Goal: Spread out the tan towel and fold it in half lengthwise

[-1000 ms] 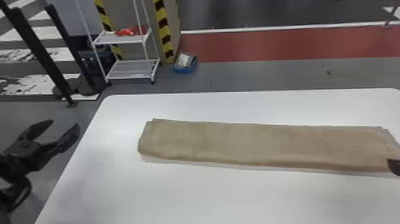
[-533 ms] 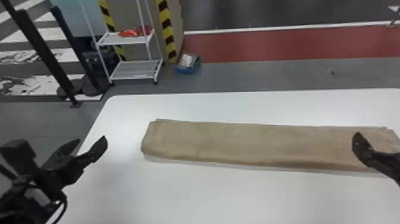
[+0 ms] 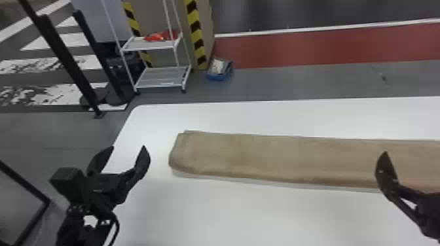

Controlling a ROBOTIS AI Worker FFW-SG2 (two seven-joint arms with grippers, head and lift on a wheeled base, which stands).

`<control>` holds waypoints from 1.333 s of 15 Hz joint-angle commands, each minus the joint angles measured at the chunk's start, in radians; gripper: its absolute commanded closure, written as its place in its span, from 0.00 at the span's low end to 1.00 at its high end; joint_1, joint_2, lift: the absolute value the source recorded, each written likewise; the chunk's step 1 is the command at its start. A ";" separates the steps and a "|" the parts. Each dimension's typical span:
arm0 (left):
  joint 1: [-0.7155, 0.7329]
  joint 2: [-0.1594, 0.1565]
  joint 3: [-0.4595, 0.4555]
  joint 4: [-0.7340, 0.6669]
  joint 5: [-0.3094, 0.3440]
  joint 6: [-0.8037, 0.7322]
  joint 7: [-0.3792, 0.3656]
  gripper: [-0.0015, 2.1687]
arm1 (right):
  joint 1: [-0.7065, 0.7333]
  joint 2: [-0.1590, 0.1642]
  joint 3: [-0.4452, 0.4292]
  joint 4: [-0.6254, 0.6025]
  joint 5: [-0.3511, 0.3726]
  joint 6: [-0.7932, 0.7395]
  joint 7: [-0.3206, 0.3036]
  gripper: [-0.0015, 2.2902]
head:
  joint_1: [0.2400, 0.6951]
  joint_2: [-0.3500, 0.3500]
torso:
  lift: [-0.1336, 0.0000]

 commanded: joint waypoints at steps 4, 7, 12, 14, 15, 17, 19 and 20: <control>0.043 0.005 -0.048 -0.002 -0.031 -0.029 0.070 0.05 | -0.006 0.006 0.015 0.043 -0.027 -0.075 0.000 0.02 | 1.00 0.78 | 0.06; 0.050 0.005 -0.070 -0.016 -0.037 0.023 0.105 0.05 | -0.012 0.006 0.024 0.054 -0.031 -0.059 0.002 0.02 | 1.00 0.79 | 0.06; 0.069 -0.001 -0.085 -0.051 -0.028 0.087 0.120 0.05 | -0.051 0.006 0.068 0.108 -0.079 -0.059 -0.030 0.03 | 1.00 0.77 | 0.06; 0.072 0.010 -0.073 -0.050 -0.002 0.063 0.134 0.05 | -0.061 0.006 0.081 0.119 -0.087 -0.053 -0.032 0.03 | 1.00 0.78 | 0.06; 0.072 0.017 -0.073 -0.051 0.006 0.044 0.139 0.05 | -0.064 0.006 0.088 0.120 -0.093 -0.053 -0.032 0.03 | 1.00 0.79 | 0.06; 0.075 0.024 -0.076 -0.048 0.017 -0.014 0.146 0.05 | -0.063 0.006 0.096 0.119 -0.094 -0.059 -0.032 0.03 | 1.00 0.82 | 0.06; 0.072 0.024 -0.082 -0.041 0.018 -0.041 0.146 0.05 | -0.060 0.006 0.102 0.119 -0.093 -0.059 -0.032 0.03 | 1.00 0.83 | 0.06; 0.070 0.024 -0.084 -0.038 0.018 -0.041 0.146 0.05 | -0.060 0.006 0.102 0.119 -0.094 -0.059 -0.032 0.03 | 1.00 0.84 | 0.06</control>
